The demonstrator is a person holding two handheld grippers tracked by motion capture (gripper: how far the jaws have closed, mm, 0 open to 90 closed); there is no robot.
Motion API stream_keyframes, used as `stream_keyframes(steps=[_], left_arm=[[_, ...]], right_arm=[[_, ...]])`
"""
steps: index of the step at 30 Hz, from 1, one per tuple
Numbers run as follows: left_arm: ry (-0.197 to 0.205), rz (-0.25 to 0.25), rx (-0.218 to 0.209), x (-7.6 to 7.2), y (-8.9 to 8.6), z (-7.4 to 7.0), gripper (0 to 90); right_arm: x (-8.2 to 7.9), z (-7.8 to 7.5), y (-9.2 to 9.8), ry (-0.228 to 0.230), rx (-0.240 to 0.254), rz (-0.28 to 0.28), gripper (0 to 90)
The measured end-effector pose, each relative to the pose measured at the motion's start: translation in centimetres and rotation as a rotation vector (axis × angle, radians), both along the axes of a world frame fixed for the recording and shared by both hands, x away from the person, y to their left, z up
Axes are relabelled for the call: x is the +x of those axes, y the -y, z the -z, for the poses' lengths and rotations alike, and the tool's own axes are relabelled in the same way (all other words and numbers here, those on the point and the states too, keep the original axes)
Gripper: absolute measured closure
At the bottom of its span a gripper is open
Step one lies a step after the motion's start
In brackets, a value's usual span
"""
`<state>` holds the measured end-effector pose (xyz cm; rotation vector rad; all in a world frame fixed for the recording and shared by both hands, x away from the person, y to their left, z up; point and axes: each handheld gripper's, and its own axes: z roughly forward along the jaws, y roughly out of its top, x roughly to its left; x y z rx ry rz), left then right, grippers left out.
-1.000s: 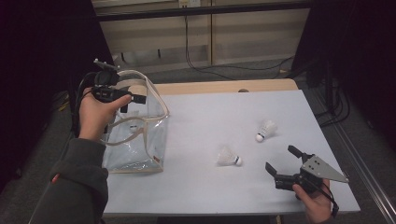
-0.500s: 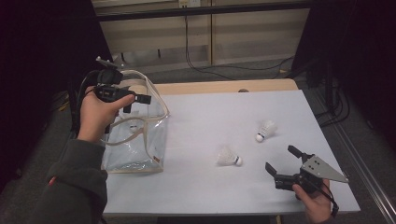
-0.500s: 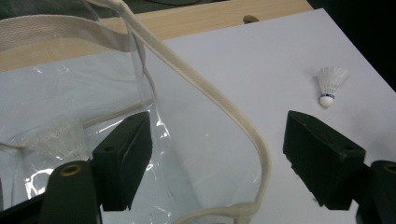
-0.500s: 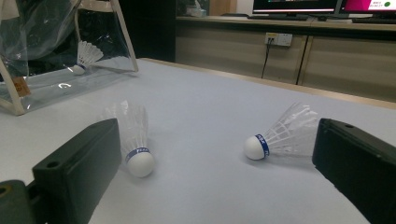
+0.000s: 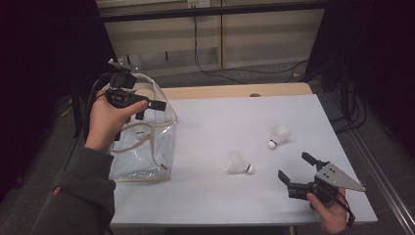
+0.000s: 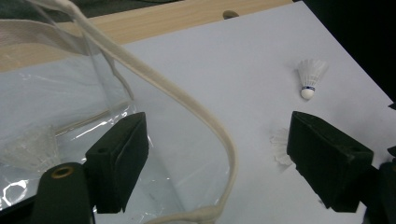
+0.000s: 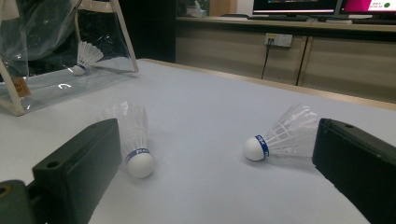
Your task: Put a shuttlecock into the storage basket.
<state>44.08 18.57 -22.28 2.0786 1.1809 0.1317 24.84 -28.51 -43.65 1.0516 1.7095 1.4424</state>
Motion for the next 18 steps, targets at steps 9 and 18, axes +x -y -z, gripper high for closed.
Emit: stream_keyframes(steps=[9,18], left_arm=[[0.007,0.047,-0.002,-0.6,1.3,-0.2,19.4],[0.002,0.078,-0.010,-1.0,2.3,-0.2,18.5]], right_arm=[[0.2,0.0,-0.1,0.003,0.002,-0.002,1.2],[0.4,-0.1,-0.2,0.002,0.003,-0.009,1.2]])
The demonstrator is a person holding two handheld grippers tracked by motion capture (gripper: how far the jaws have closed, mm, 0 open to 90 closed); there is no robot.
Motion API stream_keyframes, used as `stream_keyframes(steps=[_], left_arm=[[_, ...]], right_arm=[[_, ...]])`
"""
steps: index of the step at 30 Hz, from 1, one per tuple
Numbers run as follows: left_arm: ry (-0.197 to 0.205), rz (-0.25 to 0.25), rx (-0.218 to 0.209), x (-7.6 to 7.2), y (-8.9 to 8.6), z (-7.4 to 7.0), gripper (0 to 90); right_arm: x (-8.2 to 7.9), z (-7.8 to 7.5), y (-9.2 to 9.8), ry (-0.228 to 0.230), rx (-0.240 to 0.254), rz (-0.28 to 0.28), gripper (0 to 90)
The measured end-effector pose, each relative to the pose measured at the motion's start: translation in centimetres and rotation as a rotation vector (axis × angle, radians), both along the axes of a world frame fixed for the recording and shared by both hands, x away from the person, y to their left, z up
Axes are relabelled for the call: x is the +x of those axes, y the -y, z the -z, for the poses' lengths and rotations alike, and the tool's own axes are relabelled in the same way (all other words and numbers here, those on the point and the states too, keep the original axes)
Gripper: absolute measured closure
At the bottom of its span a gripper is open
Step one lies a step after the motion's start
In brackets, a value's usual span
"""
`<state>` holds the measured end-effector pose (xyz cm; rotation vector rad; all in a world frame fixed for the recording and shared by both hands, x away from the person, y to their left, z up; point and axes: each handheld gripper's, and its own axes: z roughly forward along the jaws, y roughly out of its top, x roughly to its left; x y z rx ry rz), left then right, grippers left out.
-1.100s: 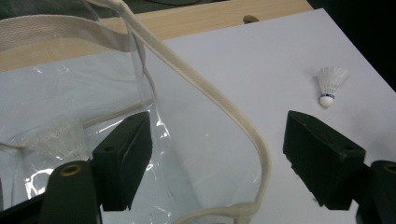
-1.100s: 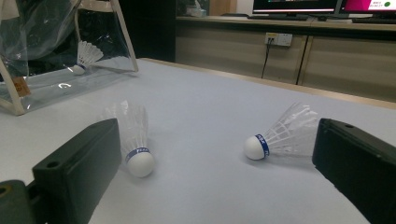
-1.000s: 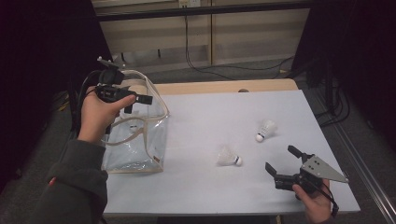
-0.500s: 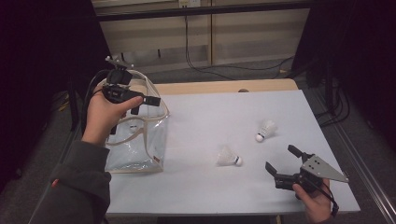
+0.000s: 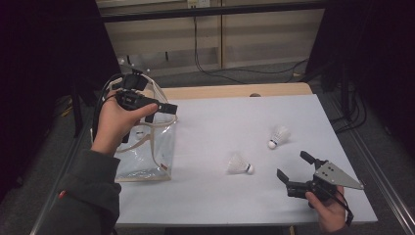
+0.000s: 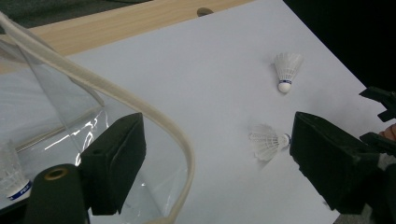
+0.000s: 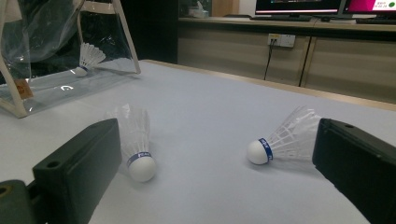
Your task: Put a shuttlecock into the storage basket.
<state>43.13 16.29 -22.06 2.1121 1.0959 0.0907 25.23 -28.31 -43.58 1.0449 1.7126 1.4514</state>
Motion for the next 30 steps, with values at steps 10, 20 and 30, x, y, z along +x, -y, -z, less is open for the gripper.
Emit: stream_keyframes(steps=[10,20,30], left_arm=[[-0.002,0.041,-0.013,-0.5,1.5,0.1,17.5],[-0.008,0.081,-0.024,-0.8,2.8,0.3,16.2],[-0.012,0.119,-0.031,-1.1,4.1,1.1,14.3]], right_arm=[[0.2,0.0,-0.2,-0.003,0.001,-0.005,1.3],[0.4,-0.1,-0.2,-0.002,-0.001,-0.006,1.3],[0.5,-0.1,-0.3,-0.003,-0.002,-0.012,1.3]])
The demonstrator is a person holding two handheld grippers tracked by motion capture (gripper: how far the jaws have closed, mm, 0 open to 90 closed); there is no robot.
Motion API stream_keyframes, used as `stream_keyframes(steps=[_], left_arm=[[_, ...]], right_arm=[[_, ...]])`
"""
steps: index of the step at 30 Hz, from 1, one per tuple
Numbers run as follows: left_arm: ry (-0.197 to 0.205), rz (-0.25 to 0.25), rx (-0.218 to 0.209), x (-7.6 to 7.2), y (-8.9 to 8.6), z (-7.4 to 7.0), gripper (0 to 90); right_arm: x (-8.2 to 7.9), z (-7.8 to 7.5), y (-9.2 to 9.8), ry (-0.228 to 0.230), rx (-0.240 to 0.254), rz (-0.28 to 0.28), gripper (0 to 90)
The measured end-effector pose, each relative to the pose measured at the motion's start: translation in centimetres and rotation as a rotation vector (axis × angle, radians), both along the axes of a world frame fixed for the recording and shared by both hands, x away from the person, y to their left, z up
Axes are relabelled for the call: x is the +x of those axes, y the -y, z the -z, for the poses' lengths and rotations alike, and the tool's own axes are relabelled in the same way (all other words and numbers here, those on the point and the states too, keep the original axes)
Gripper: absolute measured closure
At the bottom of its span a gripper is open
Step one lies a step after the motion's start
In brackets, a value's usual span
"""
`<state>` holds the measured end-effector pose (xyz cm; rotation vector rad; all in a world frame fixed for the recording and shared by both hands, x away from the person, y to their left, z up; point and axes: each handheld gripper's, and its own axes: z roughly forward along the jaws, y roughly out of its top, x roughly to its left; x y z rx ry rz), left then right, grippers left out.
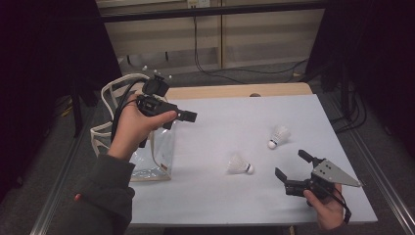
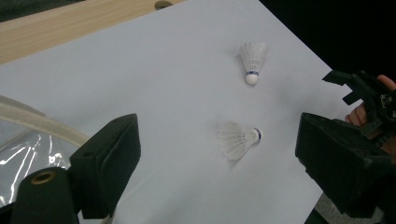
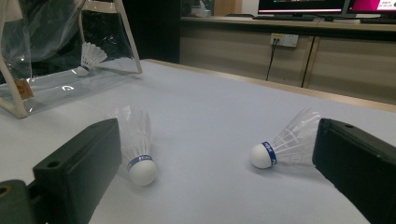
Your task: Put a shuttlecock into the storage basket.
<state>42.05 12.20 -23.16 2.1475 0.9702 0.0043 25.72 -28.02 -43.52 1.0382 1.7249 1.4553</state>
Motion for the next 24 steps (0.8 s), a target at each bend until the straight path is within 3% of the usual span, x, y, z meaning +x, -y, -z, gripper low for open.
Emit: stream_keyframes(steps=[24], left_arm=[[-0.002,0.050,-0.011,-0.8,2.1,2.9,11.0]], right_arm=[[0.0,0.0,-0.1,0.001,-0.002,-0.002,1.3]])
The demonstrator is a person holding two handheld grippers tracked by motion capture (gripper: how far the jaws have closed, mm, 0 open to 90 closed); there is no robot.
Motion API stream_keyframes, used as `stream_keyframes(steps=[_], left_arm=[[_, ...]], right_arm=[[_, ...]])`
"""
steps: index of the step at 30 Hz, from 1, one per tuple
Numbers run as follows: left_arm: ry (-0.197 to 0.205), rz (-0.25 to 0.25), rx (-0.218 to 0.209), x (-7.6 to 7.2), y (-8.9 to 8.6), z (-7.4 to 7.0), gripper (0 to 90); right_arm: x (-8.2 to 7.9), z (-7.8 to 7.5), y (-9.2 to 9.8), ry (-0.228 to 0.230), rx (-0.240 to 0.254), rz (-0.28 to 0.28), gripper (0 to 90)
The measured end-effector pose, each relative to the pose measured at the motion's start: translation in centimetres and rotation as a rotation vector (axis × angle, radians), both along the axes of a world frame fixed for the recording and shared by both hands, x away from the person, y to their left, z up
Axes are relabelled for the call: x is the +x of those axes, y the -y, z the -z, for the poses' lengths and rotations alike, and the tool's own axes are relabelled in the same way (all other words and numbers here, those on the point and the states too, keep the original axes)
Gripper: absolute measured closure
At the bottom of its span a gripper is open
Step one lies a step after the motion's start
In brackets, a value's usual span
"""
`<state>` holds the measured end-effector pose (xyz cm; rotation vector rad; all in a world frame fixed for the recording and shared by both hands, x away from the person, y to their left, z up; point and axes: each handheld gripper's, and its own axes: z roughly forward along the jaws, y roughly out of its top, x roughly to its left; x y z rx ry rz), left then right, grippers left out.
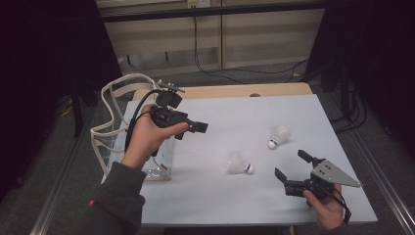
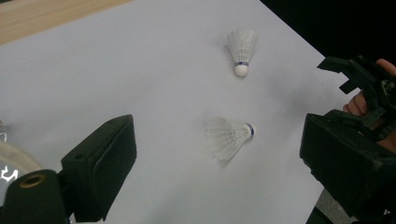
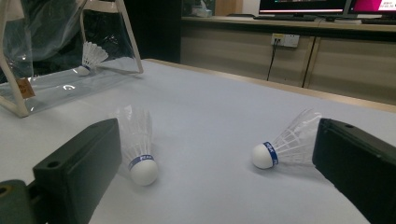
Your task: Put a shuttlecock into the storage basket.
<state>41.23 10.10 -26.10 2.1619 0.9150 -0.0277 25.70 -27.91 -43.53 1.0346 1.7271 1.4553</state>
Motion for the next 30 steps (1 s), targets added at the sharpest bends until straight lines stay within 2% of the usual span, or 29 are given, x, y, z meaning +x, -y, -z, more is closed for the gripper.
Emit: stream_keyframes(steps=[11,16,30], left_arm=[[0.003,0.013,0.001,-0.2,0.5,1.0,10.0],[0.008,0.024,0.021,-0.5,0.8,1.4,9.7],[0.013,0.031,0.018,-0.9,1.3,2.9,9.3]], right_arm=[[0.0,0.0,0.1,-0.001,-0.001,0.001,1.3],[0.0,0.0,0.0,-0.001,-0.003,0.000,1.3],[-0.1,0.0,0.0,-0.001,-0.001,-0.001,1.3]])
